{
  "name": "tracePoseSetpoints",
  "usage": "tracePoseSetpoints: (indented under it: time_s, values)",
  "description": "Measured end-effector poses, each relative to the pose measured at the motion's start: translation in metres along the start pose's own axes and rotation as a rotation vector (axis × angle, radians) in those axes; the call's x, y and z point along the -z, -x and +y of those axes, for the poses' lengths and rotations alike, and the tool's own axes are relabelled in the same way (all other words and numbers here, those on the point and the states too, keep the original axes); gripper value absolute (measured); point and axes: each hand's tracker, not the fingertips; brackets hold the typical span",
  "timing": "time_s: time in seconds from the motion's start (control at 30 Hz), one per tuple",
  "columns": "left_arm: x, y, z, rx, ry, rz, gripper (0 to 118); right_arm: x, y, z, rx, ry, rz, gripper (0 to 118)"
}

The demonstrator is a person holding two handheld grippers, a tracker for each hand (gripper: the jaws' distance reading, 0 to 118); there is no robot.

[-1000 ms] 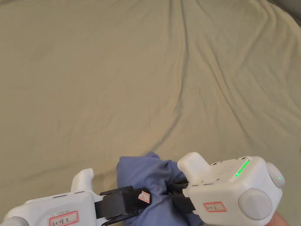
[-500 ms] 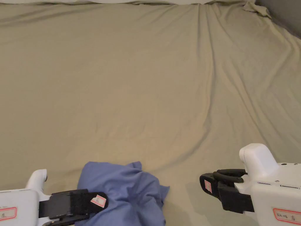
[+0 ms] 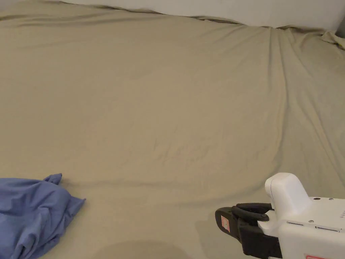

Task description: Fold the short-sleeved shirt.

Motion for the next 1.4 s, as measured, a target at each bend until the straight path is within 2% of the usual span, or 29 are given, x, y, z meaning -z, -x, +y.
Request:
tracePoseSetpoints:
  time_s: [0.17, 0.2, 0.23, 0.27, 0.33, 0.43, 0.6, 0.7, 0.8, 0.9, 1.0, 1.23, 1.27, 1.3, 1.33, 1.37, 1.4]
  values:
    - [-0.077, -0.004, -0.029, 0.004, -0.328, 0.102, 78, -0.024, -0.008, 0.001, -0.028, -0.036, -0.009, 3]
    - [-0.098, -0.015, -0.037, 0.019, -0.416, 0.135, 67, -0.031, -0.011, 0.001, -0.033, -0.051, -0.017, 3]
    - [-0.116, -0.029, -0.048, 0.057, -0.522, 0.16, 34, -0.04, -0.015, 0.001, -0.03, -0.071, -0.021, 3]
    - [-0.132, -0.051, -0.063, 0.187, -0.629, 0.186, 0, -0.05, -0.019, 0.001, -0.029, -0.094, -0.028, 3]
    - [-0.153, -0.092, -0.08, 0.268, -0.749, 0.343, 0, -0.073, -0.026, 0.002, -0.035, -0.147, -0.068, 3]
    - [-0.177, -0.149, -0.109, 0.295, -0.904, 0.243, 0, -0.115, -0.038, 0.006, -0.052, -0.247, -0.161, 3]
    - [-0.178, -0.271, -0.154, 0.382, -1.135, 0.348, 0, -0.197, -0.057, 0.018, -0.071, -0.484, -0.334, 3]
    - [-0.181, -0.335, -0.169, 0.393, -1.173, 0.275, 0, -0.244, -0.066, 0.025, -0.059, -0.633, -0.444, 3]
    - [-0.183, -0.383, -0.177, 0.432, -1.203, 0.133, 0, -0.279, -0.073, 0.032, -0.065, -0.716, -0.565, 3]
    - [-0.178, -0.422, -0.184, 0.52, -1.219, 0.228, 0, -0.303, -0.083, 0.036, -0.056, -0.798, -0.631, 3]
    - [-0.177, -0.443, -0.189, 0.539, -1.226, 0.216, 0, -0.314, -0.092, 0.04, -0.068, -0.83, -0.721, 3]
    - [-0.175, -0.462, -0.191, 0.558, -1.227, 0.163, 0, -0.322, -0.11, 0.045, -0.026, -0.866, -0.711, 3]
    - [-0.173, -0.463, -0.191, 0.559, -1.226, 0.158, 4, -0.323, -0.11, 0.046, -0.026, -0.864, -0.71, 3]
    - [-0.172, -0.465, -0.19, 0.561, -1.226, 0.156, 23, -0.322, -0.111, 0.048, -0.027, -0.857, -0.704, 17]
    - [-0.172, -0.465, -0.19, 0.56, -1.228, 0.152, 65, -0.322, -0.111, 0.05, -0.026, -0.848, -0.699, 55]
    - [-0.172, -0.465, -0.189, 0.566, -1.228, 0.137, 102, -0.321, -0.111, 0.051, -0.02, -0.842, -0.704, 110]
    - [-0.171, -0.468, -0.188, 0.574, -1.212, 0.122, 102, -0.318, -0.112, 0.054, -0.019, -0.827, -0.713, 110]
